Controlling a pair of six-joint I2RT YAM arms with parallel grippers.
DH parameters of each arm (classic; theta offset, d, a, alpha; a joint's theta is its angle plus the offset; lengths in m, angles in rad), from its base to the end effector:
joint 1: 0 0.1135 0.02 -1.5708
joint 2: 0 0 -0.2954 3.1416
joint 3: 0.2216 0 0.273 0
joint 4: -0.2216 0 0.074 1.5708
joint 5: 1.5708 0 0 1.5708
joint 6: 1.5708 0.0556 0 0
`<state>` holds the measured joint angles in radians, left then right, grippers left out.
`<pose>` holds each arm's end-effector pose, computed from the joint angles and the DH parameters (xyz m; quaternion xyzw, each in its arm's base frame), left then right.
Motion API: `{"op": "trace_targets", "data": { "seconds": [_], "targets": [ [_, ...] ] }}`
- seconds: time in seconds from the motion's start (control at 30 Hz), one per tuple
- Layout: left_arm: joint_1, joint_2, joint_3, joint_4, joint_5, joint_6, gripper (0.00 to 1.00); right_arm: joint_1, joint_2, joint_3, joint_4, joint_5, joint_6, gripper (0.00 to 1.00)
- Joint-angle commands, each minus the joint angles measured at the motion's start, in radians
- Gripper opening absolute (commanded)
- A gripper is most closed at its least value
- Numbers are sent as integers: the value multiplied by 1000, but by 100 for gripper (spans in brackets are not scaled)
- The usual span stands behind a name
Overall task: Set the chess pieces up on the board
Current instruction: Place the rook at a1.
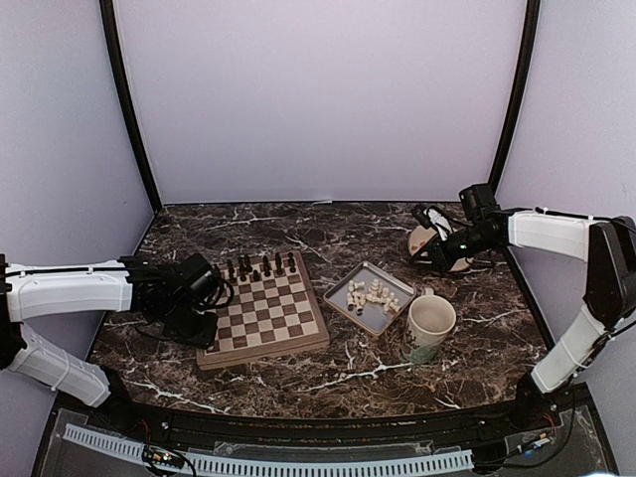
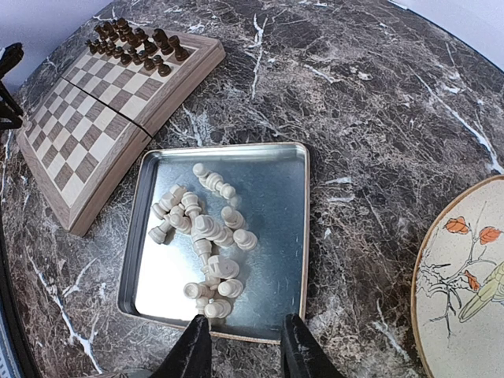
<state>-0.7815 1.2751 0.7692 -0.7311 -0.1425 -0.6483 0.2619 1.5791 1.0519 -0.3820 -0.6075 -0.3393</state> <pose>0.1747 -0.1622 0.1976 0.0537 0.9822 -0.0556 0.1712 0.3359 0.1229 0.2323 -0.3600 0.8333 0.2707 0.3206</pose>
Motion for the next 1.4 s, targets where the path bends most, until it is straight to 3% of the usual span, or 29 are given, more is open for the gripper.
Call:
{"op": "trace_targets", "data": {
  "seconds": [0.0, 0.1, 0.63, 0.93, 1.23, 1.27, 1.3, 1.33, 1.37],
  "targets": [
    [7, -3, -17, -18, 28, -11, 23, 7, 7, -5, 11, -13, -7, 31],
    [7, 6, -19, -3, 42, -9, 19, 7, 7, -6, 10, -11, -9, 31],
    [7, 22, -18, 21, 39, -2, 16, 7, 8, -4, 6, -14, -12, 31],
    [7, 28, -21, 11, 41, 2, 19, 10, 9, -3, 0, -15, -13, 31],
    [6, -63, 90, -114, 3, 42, 48, 11, -6, 22, -27, -16, -15, 31],
    [7, -74, 115, -130, -14, 52, 55, 11, -12, 31, -32, -10, -15, 31],
    [7, -84, 141, -142, -29, 70, 68, 10, -17, 42, -42, -2, -17, 31],
    [7, -91, 169, -122, -32, 107, 92, 10, -22, 59, -57, 10, -21, 31],
    [7, -93, 195, -99, -37, 150, 98, 11, -25, 78, -74, 15, -29, 31]
  ]
}}
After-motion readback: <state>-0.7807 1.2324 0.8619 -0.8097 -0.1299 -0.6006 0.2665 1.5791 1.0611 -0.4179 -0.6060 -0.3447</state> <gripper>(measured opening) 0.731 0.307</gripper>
